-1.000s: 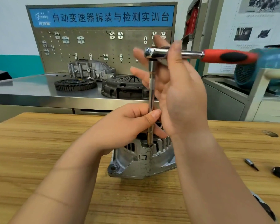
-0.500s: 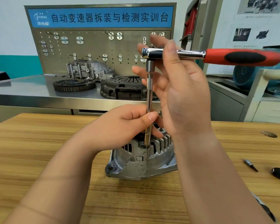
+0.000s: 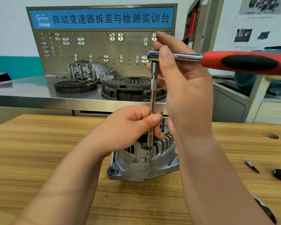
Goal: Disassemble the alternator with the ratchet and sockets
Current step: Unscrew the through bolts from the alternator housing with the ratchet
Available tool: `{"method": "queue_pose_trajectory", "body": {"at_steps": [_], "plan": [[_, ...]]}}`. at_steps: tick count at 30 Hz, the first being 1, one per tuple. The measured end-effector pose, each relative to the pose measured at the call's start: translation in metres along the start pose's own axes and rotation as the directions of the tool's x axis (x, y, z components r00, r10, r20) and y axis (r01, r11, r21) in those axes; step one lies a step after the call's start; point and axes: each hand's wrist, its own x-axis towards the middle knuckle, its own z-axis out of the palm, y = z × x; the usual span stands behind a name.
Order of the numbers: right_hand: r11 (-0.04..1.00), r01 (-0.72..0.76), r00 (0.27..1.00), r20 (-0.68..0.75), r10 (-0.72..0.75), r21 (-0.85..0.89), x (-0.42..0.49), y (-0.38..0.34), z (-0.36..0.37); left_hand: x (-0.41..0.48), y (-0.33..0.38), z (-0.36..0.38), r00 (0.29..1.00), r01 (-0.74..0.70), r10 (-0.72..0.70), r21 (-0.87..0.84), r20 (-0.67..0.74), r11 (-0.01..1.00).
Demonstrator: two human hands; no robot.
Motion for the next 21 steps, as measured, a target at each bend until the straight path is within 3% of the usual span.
{"method": "queue_pose_trajectory", "body": {"at_steps": [2, 4, 7, 9, 11, 13, 18, 21], "plan": [[0.995, 0.083, 0.996, -0.007, -0.083, -0.061, -0.0004, -0.0001, 0.0029, 0.0000, 0.0000, 0.0012, 1.000, 0.011, -0.011, 0.008, -0.008, 1.000], [0.998, 0.061, 0.998, 0.001, -0.061, -0.028, -0.0017, 0.0016, 0.0053, 0.0000, -0.0007, 0.0025, 1.000, 0.011, -0.011, 0.006, 0.001, 1.000], [0.985, -0.100, 0.995, 0.026, 0.097, 0.139, -0.0025, 0.0016, 0.0069, -0.0017, -0.0014, 0.0022, 0.999, -0.014, 0.017, -0.085, 0.033, 0.996], [0.914, -0.267, 0.964, 0.071, 0.258, 0.306, -0.0026, -0.0023, 0.0060, -0.0042, 0.0011, 0.0016, 0.997, -0.024, 0.034, -0.154, 0.067, 0.988], [0.853, -0.374, 0.927, 0.111, 0.359, 0.364, -0.0026, -0.0055, 0.0048, -0.0053, 0.0029, 0.0009, 0.996, -0.031, 0.046, -0.173, 0.081, 0.984], [0.872, -0.361, 0.932, 0.093, 0.350, 0.331, -0.0030, -0.0060, 0.0052, -0.0044, 0.0020, 0.0007, 0.997, -0.032, 0.041, -0.141, 0.064, 0.989], [0.985, -0.110, 0.994, 0.041, 0.105, 0.135, -0.0040, -0.0037, 0.0083, -0.0021, 0.0009, 0.0038, 1.000, 0.013, -0.012, -0.066, 0.015, 0.998], [0.969, -0.161, 0.986, 0.069, 0.150, 0.189, -0.0038, -0.0035, 0.0085, -0.0031, 0.0023, 0.0033, 0.999, 0.020, -0.015, -0.122, 0.042, 0.992]]}}
